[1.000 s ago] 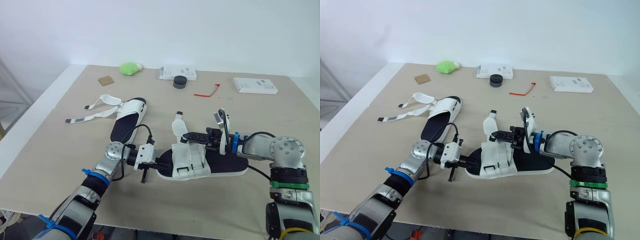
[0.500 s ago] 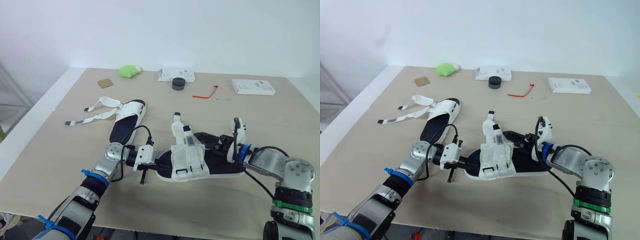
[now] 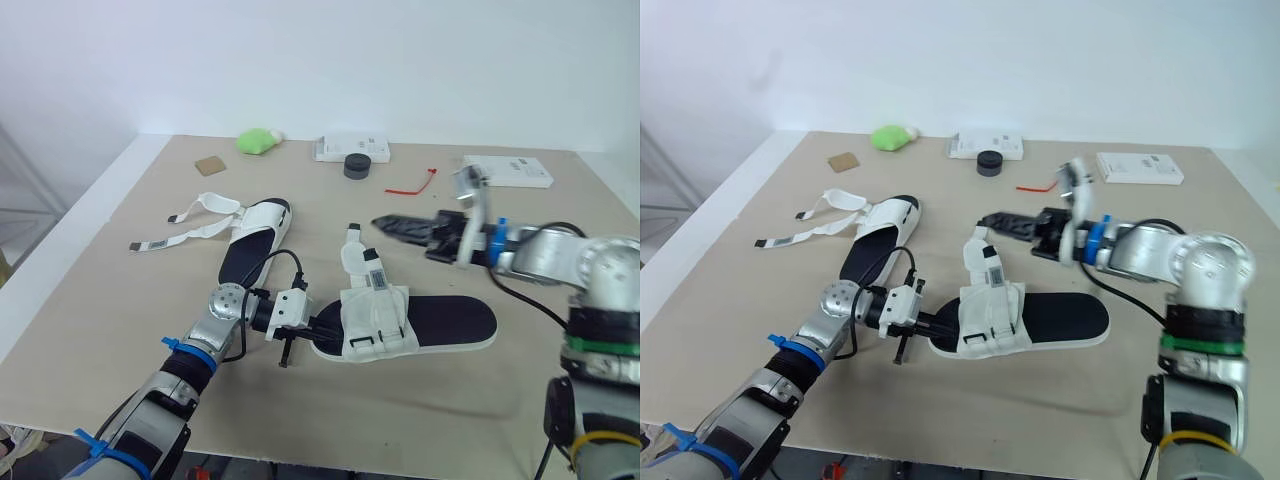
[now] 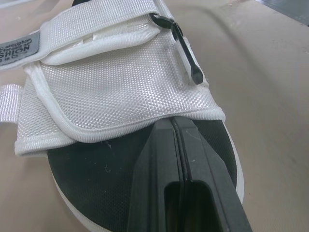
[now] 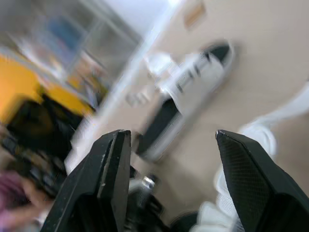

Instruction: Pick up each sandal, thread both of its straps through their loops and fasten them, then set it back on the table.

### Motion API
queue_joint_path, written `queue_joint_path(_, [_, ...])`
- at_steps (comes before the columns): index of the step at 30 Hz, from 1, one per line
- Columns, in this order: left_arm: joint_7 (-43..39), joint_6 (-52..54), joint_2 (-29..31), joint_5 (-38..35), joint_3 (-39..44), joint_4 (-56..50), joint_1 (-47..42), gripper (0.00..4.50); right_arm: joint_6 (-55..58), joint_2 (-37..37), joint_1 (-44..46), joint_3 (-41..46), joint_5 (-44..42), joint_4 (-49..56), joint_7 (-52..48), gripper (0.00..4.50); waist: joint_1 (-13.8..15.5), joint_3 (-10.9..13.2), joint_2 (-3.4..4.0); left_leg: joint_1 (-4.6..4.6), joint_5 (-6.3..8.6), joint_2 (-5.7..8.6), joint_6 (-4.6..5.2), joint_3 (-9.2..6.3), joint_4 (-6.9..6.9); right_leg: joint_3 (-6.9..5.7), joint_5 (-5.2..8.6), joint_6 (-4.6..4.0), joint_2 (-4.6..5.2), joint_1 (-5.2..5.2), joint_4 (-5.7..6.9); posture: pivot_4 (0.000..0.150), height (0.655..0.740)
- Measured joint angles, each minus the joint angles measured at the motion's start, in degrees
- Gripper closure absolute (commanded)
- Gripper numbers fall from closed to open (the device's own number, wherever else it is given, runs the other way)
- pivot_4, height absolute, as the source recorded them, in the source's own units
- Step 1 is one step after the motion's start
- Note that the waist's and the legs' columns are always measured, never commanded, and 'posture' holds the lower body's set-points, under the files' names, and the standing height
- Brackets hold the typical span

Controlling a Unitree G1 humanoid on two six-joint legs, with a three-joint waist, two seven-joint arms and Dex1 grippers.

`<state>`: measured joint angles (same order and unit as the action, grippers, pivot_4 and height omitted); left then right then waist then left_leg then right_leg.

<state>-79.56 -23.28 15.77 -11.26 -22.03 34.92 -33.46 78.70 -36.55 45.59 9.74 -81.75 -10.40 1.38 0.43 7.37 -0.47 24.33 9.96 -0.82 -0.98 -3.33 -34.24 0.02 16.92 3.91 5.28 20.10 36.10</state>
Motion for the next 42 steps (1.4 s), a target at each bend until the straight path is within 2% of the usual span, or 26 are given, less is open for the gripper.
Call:
queue_joint_path(2, [-0.1, 0.0, -0.3, -0.1, 0.0, 0.0, -0.3, 4.50, 0.1, 0.7, 3.4, -2.6, 5.9, -8.0, -0.4, 1.42, 0.2, 0.1, -0.02, 0.23, 0.00, 0.03, 0.00, -0.01, 0.00, -0.02, -0.03, -0.04, 0.02, 0.17, 0.00, 0.150, 0.7400])
queue_joint_path(6, [-1.0, 0.0, -0.5, -0.1, 0.0, -0.1, -0.6, 4.50, -0.3, -1.0, 11.3, -7.2, 17.8, -21.4, -11.0, 1.42, 0.1, 0.1, 0.07, 0.36, -0.09, 0.20, 0.14, 0.17, -0.04, 0.06, -0.16, -0.24, 0.03, 0.25, 0.00, 0.150, 0.7400])
queue_joint_path(10, [-1.1, 0.0, -0.3, -0.1, 0.1, -0.1, -0.6, 4.50, -0.7, -1.6, 15.7, -11.8, 25.6, -27.3, -21.7, 1.42, 0.1, 0.1, 0.13, 0.36, -0.09, 0.17, 0.14, 0.13, -0.03, -0.01, -0.01, 0.00, -0.18, 0.25, 0.00, 0.150, 0.7400])
queue_joint_path(12, [-0.8, 0.0, -0.1, -0.1, 0.2, -0.1, -0.6, 4.50, -0.3, -1.2, 17.6, -15.2, 29.7, -29.3, -30.1, 1.42, 0.1, 0.2, 0.22, 0.35, -0.09, 0.13, 0.14, 0.08, -0.03, -0.03, -0.01, 0.05, -0.24, 0.26, 0.01, 0.150, 0.7400])
queue_joint_path(18, [-0.6, 0.0, -0.1, -0.1, 0.2, -0.1, -0.5, 4.50, -3.5, 3.4, 22.6, -18.8, 38.8, -36.8, -41.3, 1.42, 0.1, 0.2, 0.31, 0.33, -0.09, 0.16, 0.14, 0.07, -0.04, -0.01, -0.08, 0.07, -0.26, 0.26, 0.02, 0.150, 0.7400])
queue_joint_path(28, [-0.2, 0.0, -0.1, -0.1, 0.3, -0.1, -0.4, 4.50, -10.4, 9.8, 24.6, -20.3, 51.4, -46.6, -50.6, 1.42, 0.1, 0.2, 0.34, 0.31, -0.11, 0.17, 0.12, -0.02, -0.05, 0.01, -0.15, 0.11, -0.37, 0.24, 0.04, 0.150, 0.7400])
queue_joint_path(42, [0.5, 0.0, 0.4, -0.1, 0.4, -0.8, 0.2, 4.50, -13.1, 7.5, 28.6, -18.7, 60.4, -49.9, -60.3, 1.42, 0.0, 0.2, 0.44, 0.20, -0.11, 0.16, 0.09, -0.03, -0.05, 0.05, -0.26, 0.02, -0.43, 0.24, 0.05, 0.150, 0.7400])
